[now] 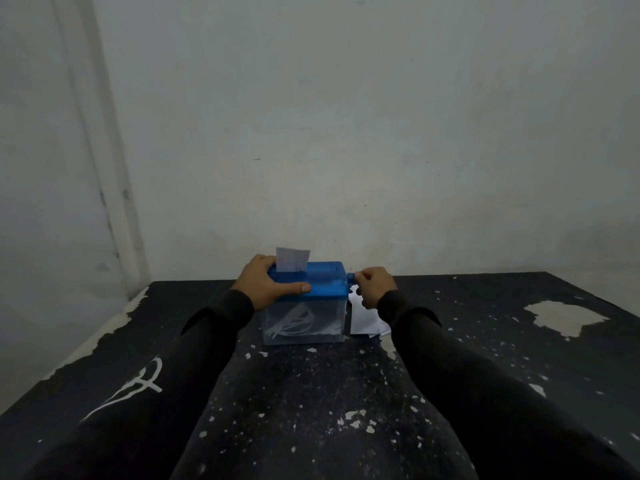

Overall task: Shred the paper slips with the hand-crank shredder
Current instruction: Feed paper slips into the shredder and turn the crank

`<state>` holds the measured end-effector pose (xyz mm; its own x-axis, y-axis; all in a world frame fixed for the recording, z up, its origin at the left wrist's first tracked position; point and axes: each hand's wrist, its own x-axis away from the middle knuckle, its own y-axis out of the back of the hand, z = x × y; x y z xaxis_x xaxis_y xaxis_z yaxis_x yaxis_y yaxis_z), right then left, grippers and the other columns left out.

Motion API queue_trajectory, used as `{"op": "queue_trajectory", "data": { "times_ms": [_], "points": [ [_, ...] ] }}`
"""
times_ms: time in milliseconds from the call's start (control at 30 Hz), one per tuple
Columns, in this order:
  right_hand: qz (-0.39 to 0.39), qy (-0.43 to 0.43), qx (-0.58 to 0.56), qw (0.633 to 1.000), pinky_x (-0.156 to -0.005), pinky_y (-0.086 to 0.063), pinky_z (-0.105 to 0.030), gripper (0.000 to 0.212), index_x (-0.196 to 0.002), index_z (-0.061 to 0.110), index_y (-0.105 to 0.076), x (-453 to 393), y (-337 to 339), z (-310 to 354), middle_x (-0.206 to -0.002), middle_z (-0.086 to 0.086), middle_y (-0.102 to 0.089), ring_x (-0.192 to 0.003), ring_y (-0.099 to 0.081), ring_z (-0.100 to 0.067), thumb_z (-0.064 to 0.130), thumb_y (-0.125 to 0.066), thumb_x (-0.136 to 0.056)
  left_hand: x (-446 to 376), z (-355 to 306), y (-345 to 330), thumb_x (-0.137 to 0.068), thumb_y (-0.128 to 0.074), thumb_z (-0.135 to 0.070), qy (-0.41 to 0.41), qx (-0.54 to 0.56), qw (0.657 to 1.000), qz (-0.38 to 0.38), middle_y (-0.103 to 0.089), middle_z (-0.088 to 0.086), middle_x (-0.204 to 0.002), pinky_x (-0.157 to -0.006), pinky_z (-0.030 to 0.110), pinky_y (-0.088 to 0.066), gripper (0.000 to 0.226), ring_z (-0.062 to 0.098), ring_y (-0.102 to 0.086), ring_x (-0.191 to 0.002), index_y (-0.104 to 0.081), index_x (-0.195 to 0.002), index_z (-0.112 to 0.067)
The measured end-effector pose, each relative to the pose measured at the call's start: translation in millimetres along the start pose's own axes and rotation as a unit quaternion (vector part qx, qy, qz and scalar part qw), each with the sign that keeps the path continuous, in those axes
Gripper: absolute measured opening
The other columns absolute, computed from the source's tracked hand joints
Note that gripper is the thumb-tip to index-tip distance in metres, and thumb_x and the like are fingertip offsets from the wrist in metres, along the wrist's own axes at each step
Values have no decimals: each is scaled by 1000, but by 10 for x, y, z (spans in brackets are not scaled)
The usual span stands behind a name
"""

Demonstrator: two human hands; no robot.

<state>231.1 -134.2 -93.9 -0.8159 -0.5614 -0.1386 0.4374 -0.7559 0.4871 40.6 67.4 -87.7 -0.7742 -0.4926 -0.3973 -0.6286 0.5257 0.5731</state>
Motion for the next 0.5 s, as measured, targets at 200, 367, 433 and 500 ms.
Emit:
{"op": "queue_trajectory", "data": {
  "times_ms": [200, 367, 433, 500],
  "points": [
    [16, 0, 29, 999, -60, -46, -35, 33, -74, 7, -60, 180, -73, -321, -75, -15, -61, -64, -51, -21, 20, -49, -102, -24, -11, 2, -46, -88, -80, 7, -9, 1000, 3, -69, 5, -107, -77, 40, -64, 84, 22, -70, -92, -74, -108, -25],
    [-36, 56, -40, 997, -61, -39, -36, 48, -54, 17, -45, 472, -96, -347, -60, -10, -54, -61, -50, -22, 28, -47, -100, -25, -13, 9, -47, -86, -82, 6, -19, 1000, -2, -66, 5, -108, -78, 38, -63, 86, 21, -68, -93, -73, -110, -26],
    [-46, 85, -99, 990, -60, -34, -37, 43, -55, 18, -41, 597, -91, -296, -57, -4, -43, -59, -40, -20, 29, -46, -96, -26, -31, 17, -46, -85, -83, 2, -23, 1000, -3, -66, 6, -107, -76, 35, -63, 87, 20, -68, -92, -73, -109, -24],
    [-49, 115, -154, 980, -57, -33, -34, 33, -58, 16, -45, 701, -57, -219, -57, -2, -40, -55, -37, -15, 29, -43, -88, -20, -55, 17, -45, -84, -85, 0, -28, 1000, -2, -63, 4, -107, -77, 32, -62, 91, 19, -66, -94, -72, -112, -24]
  ]
}}
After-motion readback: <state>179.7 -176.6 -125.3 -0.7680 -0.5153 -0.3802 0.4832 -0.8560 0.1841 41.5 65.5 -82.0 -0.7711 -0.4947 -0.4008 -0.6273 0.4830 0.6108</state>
